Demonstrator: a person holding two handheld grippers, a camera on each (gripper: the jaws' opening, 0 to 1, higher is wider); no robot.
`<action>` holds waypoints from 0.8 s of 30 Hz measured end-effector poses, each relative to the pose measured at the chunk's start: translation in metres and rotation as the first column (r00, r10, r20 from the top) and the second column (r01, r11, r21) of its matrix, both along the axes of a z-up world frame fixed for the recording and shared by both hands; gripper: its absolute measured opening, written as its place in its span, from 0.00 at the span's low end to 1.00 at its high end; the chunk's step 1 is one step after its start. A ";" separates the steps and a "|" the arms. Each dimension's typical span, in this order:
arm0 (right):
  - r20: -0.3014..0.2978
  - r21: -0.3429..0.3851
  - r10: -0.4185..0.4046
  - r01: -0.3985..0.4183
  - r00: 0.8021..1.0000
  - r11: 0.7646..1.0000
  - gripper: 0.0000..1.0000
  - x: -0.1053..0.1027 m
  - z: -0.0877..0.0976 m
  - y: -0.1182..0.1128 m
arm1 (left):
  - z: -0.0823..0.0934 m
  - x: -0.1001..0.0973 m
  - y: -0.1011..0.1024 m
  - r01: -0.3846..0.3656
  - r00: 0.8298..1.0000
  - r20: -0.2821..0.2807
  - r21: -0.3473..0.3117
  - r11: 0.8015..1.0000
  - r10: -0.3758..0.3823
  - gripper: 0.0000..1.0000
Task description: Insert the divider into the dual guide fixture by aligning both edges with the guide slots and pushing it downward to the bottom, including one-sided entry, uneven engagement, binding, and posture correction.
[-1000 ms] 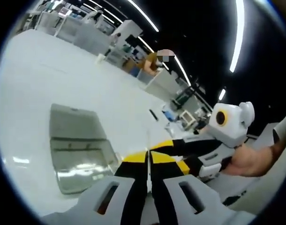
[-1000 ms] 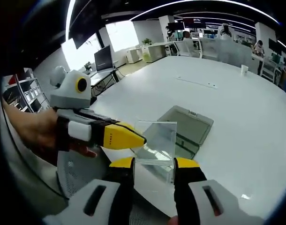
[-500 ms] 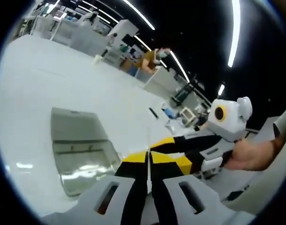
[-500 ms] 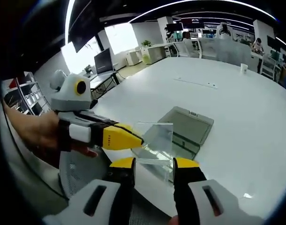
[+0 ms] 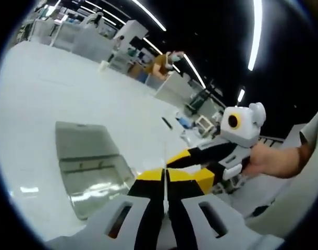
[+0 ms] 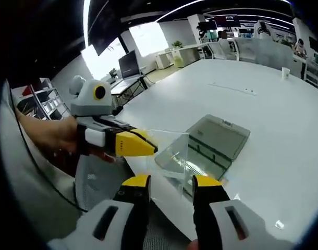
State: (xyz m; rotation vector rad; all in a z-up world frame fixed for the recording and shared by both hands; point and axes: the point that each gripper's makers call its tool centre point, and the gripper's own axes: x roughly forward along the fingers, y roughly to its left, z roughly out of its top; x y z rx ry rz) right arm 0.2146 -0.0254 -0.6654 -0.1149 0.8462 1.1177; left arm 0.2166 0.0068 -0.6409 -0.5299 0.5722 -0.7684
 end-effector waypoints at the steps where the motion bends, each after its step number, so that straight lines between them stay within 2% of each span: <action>1: 0.002 0.004 0.023 -0.023 1.000 1.000 0.27 0.000 0.000 0.001 | 0.000 0.000 0.000 0.006 1.000 0.000 -0.001 1.000 -0.006 0.00; 3: -0.023 0.026 0.052 -0.051 0.998 0.998 0.27 -0.004 0.002 0.002 | 0.000 -0.002 -0.001 0.022 1.000 0.004 0.000 1.000 -0.022 0.00; 4: -0.017 0.029 0.086 -0.086 0.996 0.996 0.27 -0.005 0.002 0.002 | 0.001 -0.003 -0.001 0.035 0.999 0.011 0.005 0.999 -0.035 0.00; 7: -0.011 0.032 0.104 -0.104 0.995 0.994 0.27 -0.002 0.002 0.001 | 0.003 -0.004 -0.003 0.062 0.998 0.024 0.011 0.998 -0.062 0.00; 14: -0.033 0.069 0.206 -0.204 0.978 0.977 0.26 -0.009 0.004 -0.001 | 0.008 -0.010 -0.008 0.128 0.990 0.055 0.019 0.992 -0.129 0.00; 24: -0.057 0.131 0.275 -0.266 0.960 0.955 0.26 -0.017 0.002 -0.001 | 0.016 -0.014 -0.011 0.191 0.978 0.088 0.000 0.982 -0.190 0.00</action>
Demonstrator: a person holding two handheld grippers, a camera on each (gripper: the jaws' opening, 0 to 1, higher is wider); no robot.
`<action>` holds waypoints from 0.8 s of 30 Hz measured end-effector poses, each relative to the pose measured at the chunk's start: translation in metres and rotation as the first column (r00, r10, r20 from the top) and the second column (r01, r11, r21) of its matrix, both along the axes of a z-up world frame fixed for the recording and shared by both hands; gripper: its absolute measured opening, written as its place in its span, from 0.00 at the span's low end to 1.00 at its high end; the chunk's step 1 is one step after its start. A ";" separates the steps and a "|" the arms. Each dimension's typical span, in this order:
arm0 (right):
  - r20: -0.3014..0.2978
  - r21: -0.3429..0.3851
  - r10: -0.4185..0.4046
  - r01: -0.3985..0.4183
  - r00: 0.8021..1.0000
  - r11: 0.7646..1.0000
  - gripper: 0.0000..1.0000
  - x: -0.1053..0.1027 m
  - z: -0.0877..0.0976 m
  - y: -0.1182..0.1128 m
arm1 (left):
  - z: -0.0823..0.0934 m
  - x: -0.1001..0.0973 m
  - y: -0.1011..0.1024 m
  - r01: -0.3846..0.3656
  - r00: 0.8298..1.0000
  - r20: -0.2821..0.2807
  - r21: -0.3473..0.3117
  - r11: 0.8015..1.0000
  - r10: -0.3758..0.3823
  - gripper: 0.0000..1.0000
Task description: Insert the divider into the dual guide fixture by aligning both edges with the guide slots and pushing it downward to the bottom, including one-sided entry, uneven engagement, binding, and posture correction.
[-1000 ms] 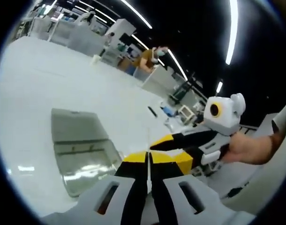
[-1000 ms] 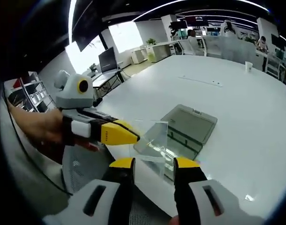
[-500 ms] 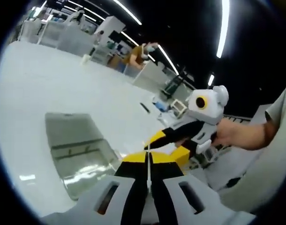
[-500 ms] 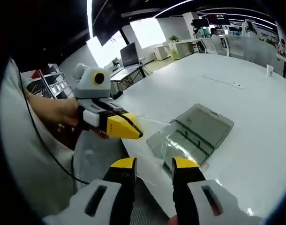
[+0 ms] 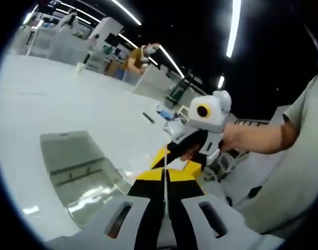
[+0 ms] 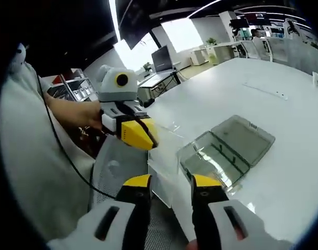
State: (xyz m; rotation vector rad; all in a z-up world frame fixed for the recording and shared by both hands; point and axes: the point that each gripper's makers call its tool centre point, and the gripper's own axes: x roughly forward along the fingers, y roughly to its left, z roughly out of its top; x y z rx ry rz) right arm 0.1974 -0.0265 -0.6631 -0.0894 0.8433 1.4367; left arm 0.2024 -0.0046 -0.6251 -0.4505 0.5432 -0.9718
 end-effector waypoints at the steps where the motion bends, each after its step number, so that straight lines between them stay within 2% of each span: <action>1: 0.002 0.014 0.007 -0.007 1.000 1.000 0.26 -0.001 0.001 0.000 | 0.000 0.000 0.000 0.003 1.000 0.002 -0.003 1.000 -0.003 0.00; 16: -0.058 0.126 0.091 -0.083 0.994 0.989 0.21 -0.013 0.011 0.006 | 0.012 -0.003 -0.006 0.067 0.997 0.026 -0.053 0.996 -0.066 0.00; 19: -0.063 0.158 0.105 -0.094 0.992 0.983 0.16 -0.015 0.016 0.008 | 0.013 -0.004 -0.007 0.076 0.997 0.030 -0.057 0.995 -0.074 0.00; 24: -0.073 0.174 0.117 -0.103 0.990 0.979 0.14 -0.017 0.018 0.009 | 0.014 -0.005 -0.007 0.083 0.996 0.032 -0.065 0.994 -0.081 0.00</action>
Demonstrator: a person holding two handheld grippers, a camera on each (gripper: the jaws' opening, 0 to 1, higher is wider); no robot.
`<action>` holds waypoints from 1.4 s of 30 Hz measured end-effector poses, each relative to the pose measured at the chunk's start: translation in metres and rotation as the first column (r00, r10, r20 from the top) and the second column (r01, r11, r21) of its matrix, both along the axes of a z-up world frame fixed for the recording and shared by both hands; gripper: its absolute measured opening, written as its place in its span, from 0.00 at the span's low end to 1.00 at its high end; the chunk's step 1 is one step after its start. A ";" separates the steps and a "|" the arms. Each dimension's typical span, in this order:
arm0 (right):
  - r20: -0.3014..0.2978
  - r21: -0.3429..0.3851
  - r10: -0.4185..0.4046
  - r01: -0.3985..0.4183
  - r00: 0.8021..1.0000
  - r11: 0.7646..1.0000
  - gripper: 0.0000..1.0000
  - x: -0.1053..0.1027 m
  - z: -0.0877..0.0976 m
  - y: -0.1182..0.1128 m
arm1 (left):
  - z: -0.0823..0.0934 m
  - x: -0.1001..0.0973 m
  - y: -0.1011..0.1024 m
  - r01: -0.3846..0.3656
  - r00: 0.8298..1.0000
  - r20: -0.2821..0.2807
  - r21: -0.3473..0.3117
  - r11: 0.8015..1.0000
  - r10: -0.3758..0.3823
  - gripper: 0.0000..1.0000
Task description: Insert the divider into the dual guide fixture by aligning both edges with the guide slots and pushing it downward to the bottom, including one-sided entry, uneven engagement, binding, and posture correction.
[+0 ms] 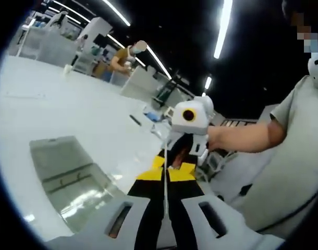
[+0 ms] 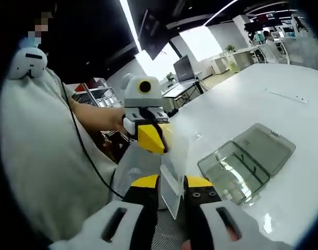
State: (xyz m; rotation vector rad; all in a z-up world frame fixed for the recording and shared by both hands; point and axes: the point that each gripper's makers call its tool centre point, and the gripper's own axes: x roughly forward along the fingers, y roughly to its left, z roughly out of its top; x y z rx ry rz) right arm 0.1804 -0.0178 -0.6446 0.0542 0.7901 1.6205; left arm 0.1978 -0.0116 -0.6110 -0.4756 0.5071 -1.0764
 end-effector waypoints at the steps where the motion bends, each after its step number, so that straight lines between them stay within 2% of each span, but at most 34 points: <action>1: -0.001 0.000 -0.001 0.001 1.000 1.000 0.13 0.001 0.000 0.000 | 0.000 0.000 0.000 0.002 1.000 0.000 -0.002 1.000 -0.002 0.00; 19: -0.098 0.059 -0.030 0.036 0.995 0.998 0.09 0.002 0.002 -0.002 | 0.002 -0.001 0.003 0.002 1.000 -0.004 -0.015 1.000 -0.002 0.00; 32: -0.130 0.086 -0.023 0.034 0.991 0.996 0.07 -0.001 0.007 0.001 | 0.003 0.000 0.004 -0.006 1.000 -0.016 -0.043 0.999 0.006 0.00; 37: -0.174 0.114 -0.041 0.062 0.984 0.992 0.06 0.002 0.011 0.000 | 0.005 0.000 0.004 -0.011 1.000 -0.020 -0.059 0.998 0.010 0.00; 42: -0.177 0.112 -0.037 0.057 0.984 0.992 0.06 -0.001 0.011 0.000 | 0.004 0.000 0.004 -0.012 1.000 -0.024 -0.066 0.998 0.010 0.00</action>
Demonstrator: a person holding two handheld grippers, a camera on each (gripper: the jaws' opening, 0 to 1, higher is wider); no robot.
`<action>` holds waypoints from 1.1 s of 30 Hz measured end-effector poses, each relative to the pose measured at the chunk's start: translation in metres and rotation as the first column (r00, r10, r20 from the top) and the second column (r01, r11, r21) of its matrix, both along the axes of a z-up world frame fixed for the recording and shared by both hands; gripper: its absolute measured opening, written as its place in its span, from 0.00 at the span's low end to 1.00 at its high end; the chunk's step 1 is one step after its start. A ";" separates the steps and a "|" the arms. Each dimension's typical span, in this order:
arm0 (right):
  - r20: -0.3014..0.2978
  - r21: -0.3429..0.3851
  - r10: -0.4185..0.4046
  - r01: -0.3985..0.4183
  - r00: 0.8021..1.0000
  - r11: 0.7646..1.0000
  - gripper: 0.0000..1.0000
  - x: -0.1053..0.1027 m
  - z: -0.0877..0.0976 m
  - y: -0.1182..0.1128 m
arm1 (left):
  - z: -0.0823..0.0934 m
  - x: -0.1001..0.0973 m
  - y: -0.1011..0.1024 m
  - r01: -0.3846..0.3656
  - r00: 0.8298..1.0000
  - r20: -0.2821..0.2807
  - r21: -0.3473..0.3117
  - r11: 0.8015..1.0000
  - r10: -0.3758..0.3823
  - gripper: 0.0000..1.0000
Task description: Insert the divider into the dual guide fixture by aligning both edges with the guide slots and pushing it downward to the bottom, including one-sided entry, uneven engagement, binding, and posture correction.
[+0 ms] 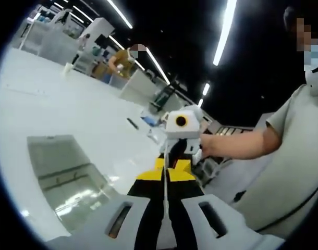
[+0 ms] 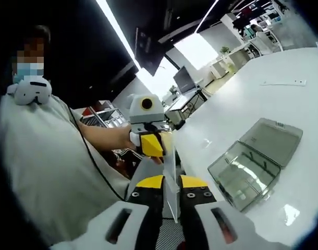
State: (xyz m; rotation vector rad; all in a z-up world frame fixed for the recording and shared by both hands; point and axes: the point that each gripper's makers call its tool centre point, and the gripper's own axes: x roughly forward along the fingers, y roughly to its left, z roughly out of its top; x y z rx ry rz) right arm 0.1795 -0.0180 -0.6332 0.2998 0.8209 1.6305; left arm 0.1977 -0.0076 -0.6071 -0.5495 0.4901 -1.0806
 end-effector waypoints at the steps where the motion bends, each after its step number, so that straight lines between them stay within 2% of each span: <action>1: -0.002 0.001 0.000 0.000 1.000 1.000 0.05 0.000 0.000 0.000 | 0.000 0.000 0.000 0.000 1.000 -0.001 -0.002 1.000 0.000 0.00; 9: -0.013 0.015 0.009 -0.008 1.000 1.000 0.01 -0.004 0.004 0.000 | 0.000 0.000 0.001 -0.006 1.000 -0.009 -0.009 1.000 0.006 0.00; 18: -0.012 0.015 -0.005 0.005 1.000 1.000 0.00 -0.004 0.004 -0.001 | -0.001 0.002 0.001 -0.014 1.000 -0.012 -0.013 1.000 0.014 0.00; 33: -0.052 0.003 -0.069 0.069 0.996 0.998 0.00 0.001 0.005 0.000 | -0.001 0.007 0.003 -0.038 0.999 -0.015 -0.017 0.999 0.038 0.00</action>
